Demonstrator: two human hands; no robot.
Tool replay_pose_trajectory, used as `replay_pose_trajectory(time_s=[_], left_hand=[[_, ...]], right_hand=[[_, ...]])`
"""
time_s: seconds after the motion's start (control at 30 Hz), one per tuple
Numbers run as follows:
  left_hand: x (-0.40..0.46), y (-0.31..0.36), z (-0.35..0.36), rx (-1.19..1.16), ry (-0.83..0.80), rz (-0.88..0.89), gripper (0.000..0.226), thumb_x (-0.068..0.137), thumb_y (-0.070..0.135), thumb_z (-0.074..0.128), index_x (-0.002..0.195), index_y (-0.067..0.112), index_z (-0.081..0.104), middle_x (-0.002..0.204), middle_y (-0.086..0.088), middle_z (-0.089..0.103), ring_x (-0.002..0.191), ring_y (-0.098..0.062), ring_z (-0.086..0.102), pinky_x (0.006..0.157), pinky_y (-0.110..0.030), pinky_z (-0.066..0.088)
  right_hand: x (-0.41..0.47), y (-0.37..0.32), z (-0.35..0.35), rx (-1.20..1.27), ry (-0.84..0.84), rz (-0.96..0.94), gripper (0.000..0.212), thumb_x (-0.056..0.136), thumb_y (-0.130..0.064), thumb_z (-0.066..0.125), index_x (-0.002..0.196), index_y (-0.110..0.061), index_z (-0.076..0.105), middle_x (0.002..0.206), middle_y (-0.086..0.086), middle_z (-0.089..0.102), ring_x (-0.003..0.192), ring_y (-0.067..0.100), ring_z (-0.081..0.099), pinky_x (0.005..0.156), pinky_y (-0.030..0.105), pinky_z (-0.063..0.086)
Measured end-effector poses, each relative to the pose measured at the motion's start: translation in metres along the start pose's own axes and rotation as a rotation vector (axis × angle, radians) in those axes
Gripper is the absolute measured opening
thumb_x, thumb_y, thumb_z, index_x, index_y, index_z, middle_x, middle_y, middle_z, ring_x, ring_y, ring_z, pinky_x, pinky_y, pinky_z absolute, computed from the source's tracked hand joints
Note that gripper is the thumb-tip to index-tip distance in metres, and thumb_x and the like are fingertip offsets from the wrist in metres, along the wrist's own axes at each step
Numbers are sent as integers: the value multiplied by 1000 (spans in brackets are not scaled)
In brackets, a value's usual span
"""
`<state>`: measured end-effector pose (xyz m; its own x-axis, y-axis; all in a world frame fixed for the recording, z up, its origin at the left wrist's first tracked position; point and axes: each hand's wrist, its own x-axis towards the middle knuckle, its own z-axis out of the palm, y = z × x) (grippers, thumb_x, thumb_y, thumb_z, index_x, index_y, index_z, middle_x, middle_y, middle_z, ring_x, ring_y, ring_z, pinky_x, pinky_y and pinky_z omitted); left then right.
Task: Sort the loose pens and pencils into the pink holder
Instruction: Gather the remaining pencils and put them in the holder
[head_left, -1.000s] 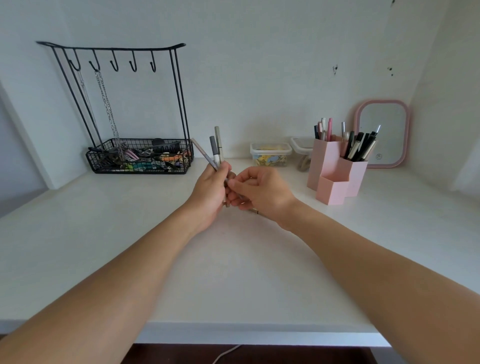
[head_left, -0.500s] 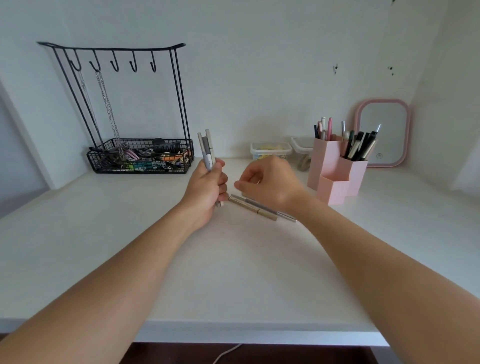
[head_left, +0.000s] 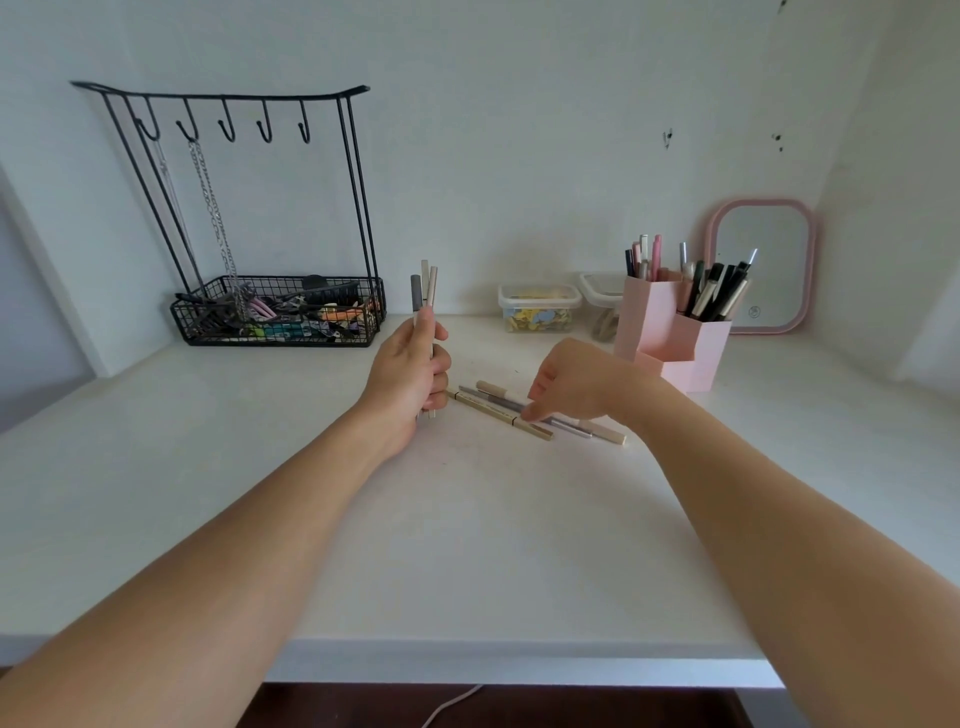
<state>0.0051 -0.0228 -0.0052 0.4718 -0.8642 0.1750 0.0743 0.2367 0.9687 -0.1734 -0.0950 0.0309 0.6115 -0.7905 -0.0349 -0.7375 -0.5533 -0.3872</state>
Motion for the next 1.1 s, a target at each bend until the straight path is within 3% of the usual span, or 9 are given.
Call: replay_pose_trajectory(time_s=[0.2,0.4,0.47,0.57,0.63,0.73,0.9,1.0,1.1], left_hand=[[-3,0,1,26,-44,-12,35,106,46,39,85,19,46,51,9,31,39,-7,21,39,-18,21],[-4,1,4,-22,-15,-69,40,109,45,31,86,17,49,49,7,32,37,-7,20,39,-17,18],[-4,1,4,-22,-13,-71,42,108,47,32,87,16,51,50,7,32,37,-7,20,38,-17,19],[-5,1,5,0,-49,-84,49,103,58,35,89,16,55,51,7,33,39,-8,21,37,-18,21],[-7,3,6,51,-94,-94,57,95,71,38,84,20,59,52,7,34,40,-9,24,38,-19,23],[-10,4,7,185,-193,-13,55,77,82,53,70,28,61,56,6,38,43,-10,31,43,-22,26],[-10,2,5,210,-340,64,31,73,36,77,92,21,57,62,6,36,49,-11,26,44,-24,21],[-11,0,5,263,-357,40,34,71,10,66,103,6,58,68,1,44,51,-12,30,45,-25,20],[-12,-3,9,299,-342,33,15,86,6,51,96,13,59,64,2,44,53,-12,30,47,-27,18]], right_hand=[[2,2,0,108,15,56,34,76,-32,82,96,-4,77,97,11,76,90,26,69,90,41,56],[3,5,-7,184,58,36,24,89,-29,70,93,-7,78,90,7,73,80,19,64,78,31,52],[3,2,-7,464,115,0,20,93,-23,67,92,-6,76,83,4,71,75,15,63,70,25,55],[1,-9,-6,1093,29,-150,12,96,-13,62,95,-4,69,83,8,70,71,15,67,65,22,57],[0,-15,-1,1251,-13,-237,7,95,-10,64,93,-4,67,83,8,71,73,17,71,68,23,58],[-1,-22,9,1237,41,-290,9,93,-8,66,96,1,65,83,11,72,74,22,72,71,27,59],[2,-24,18,1165,204,-303,12,86,-14,76,88,-4,69,71,2,71,63,13,64,63,24,52],[3,-23,19,1104,250,-252,19,79,-16,82,85,-2,72,67,2,69,58,9,58,57,23,47],[5,-25,25,956,338,-282,24,76,-14,85,82,5,71,63,2,67,51,5,55,51,18,43]])
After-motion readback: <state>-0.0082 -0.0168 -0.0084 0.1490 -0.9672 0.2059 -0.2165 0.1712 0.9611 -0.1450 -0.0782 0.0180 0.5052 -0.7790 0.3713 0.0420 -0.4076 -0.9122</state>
